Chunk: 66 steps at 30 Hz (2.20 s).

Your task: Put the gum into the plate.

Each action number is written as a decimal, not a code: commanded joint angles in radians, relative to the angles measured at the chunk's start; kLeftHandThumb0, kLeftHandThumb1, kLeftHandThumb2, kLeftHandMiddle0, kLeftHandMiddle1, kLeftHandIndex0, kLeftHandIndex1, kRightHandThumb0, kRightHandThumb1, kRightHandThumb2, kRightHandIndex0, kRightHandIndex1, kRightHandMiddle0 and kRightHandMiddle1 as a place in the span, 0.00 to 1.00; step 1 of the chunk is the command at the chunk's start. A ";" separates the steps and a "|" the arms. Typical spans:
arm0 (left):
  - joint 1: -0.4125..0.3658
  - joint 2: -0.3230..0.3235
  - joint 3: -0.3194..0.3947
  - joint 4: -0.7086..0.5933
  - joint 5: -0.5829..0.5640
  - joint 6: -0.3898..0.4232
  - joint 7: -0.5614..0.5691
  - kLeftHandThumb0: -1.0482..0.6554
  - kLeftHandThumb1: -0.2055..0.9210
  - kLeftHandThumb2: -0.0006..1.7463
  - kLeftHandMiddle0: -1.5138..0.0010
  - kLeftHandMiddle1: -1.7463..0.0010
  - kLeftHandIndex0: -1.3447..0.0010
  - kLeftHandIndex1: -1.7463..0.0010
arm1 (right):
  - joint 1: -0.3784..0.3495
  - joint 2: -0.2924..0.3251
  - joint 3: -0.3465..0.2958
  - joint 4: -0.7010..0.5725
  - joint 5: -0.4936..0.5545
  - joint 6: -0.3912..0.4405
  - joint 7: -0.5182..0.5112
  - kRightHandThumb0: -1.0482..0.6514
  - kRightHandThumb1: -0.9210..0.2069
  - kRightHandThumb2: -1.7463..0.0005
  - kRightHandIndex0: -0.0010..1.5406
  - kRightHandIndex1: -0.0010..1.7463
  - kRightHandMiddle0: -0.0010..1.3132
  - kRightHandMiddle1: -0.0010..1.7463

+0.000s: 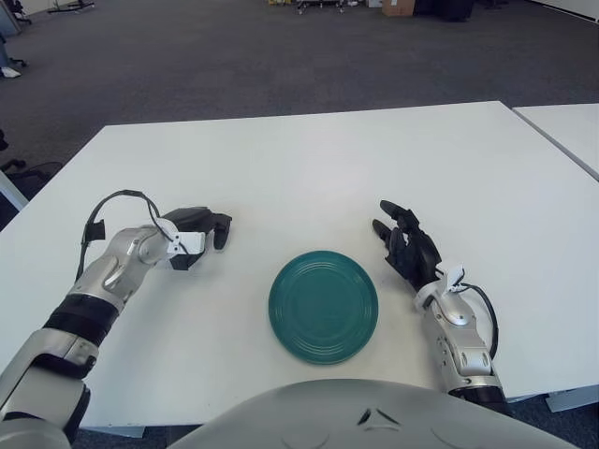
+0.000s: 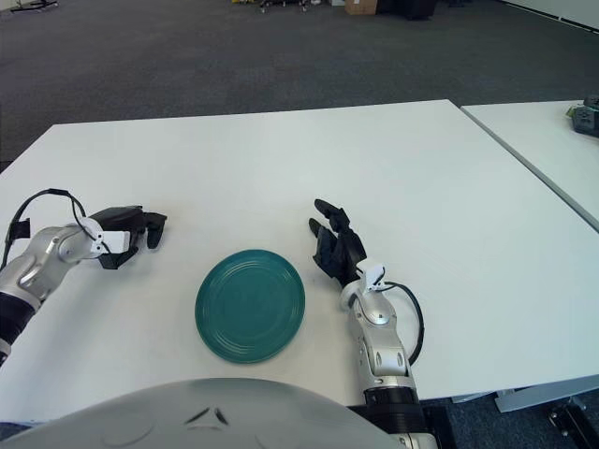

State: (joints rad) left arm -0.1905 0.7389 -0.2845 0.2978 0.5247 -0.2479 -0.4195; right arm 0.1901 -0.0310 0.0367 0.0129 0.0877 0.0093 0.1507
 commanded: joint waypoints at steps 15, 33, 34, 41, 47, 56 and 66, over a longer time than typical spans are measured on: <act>-0.022 0.081 0.131 -0.204 -0.097 0.084 -0.138 0.62 0.32 0.78 0.46 0.25 0.51 0.00 | 0.047 -0.003 -0.004 0.050 0.004 0.063 -0.004 0.16 0.00 0.50 0.23 0.00 0.00 0.36; 0.011 0.100 0.196 -0.368 -0.149 0.164 -0.211 0.62 0.35 0.75 0.46 0.29 0.53 0.00 | 0.044 -0.002 0.006 0.062 -0.012 0.052 -0.019 0.15 0.00 0.50 0.22 0.00 0.00 0.37; 0.012 0.101 0.198 -0.373 -0.151 0.165 -0.212 0.62 0.35 0.75 0.46 0.29 0.52 0.00 | 0.044 -0.001 0.006 0.062 -0.011 0.052 -0.019 0.15 0.00 0.50 0.22 0.00 0.00 0.37; 0.017 0.091 0.214 -0.400 -0.172 0.185 -0.210 0.62 0.35 0.75 0.45 0.29 0.52 0.00 | 0.040 0.009 0.009 0.070 -0.014 0.054 -0.036 0.16 0.00 0.51 0.20 0.00 0.00 0.38; 0.016 0.099 0.220 -0.428 -0.165 0.188 -0.208 0.62 0.34 0.75 0.45 0.29 0.52 0.00 | 0.040 0.009 0.016 0.070 -0.028 0.046 -0.049 0.16 0.00 0.51 0.20 0.00 0.00 0.38; 0.021 0.159 0.173 -0.475 -0.105 0.237 -0.305 0.53 0.65 0.47 0.72 0.29 0.76 0.14 | 0.041 0.007 0.013 0.077 -0.015 0.040 -0.028 0.15 0.00 0.51 0.22 0.01 0.00 0.40; 0.171 0.223 0.191 -0.487 -0.011 0.194 -0.273 0.13 0.89 0.16 0.87 0.89 0.99 0.59 | 0.041 0.001 -0.001 0.082 -0.008 0.042 -0.015 0.14 0.00 0.51 0.23 0.01 0.00 0.40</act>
State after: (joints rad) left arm -0.0529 0.9227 -0.1028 -0.1934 0.4751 -0.0416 -0.7096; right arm 0.1866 -0.0274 0.0436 0.0250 0.0698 -0.0124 0.1361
